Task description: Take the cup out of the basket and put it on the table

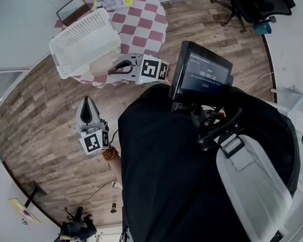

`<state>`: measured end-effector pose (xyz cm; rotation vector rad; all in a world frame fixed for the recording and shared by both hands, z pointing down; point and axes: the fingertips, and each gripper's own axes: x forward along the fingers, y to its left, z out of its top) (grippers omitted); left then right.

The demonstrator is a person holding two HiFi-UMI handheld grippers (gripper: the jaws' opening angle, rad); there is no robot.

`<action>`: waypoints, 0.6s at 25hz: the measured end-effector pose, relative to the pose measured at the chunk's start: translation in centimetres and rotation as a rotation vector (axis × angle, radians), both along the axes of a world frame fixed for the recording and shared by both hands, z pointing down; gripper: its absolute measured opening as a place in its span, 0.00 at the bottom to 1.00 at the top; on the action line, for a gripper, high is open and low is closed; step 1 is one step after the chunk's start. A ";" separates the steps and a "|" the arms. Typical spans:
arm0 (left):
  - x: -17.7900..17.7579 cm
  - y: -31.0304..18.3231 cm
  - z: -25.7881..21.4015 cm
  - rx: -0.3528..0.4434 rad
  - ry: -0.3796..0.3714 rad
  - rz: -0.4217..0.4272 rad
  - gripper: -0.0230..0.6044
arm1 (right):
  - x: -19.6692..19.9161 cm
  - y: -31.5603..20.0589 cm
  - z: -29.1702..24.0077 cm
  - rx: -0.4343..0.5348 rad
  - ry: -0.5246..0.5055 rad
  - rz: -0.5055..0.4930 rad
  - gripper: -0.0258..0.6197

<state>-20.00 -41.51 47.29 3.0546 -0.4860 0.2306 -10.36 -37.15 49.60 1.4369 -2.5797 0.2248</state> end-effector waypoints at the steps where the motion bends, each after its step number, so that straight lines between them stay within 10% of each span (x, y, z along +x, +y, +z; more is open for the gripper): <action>1: -0.1 0.0 0.7 -0.002 -0.016 -0.001 0.05 | 0.1 0.1 0.8 -0.016 -0.004 0.000 0.08; 15: -1.9 0.8 7.7 -0.109 -0.120 -0.030 0.05 | -0.3 1.3 7.6 -0.151 0.031 -0.045 0.08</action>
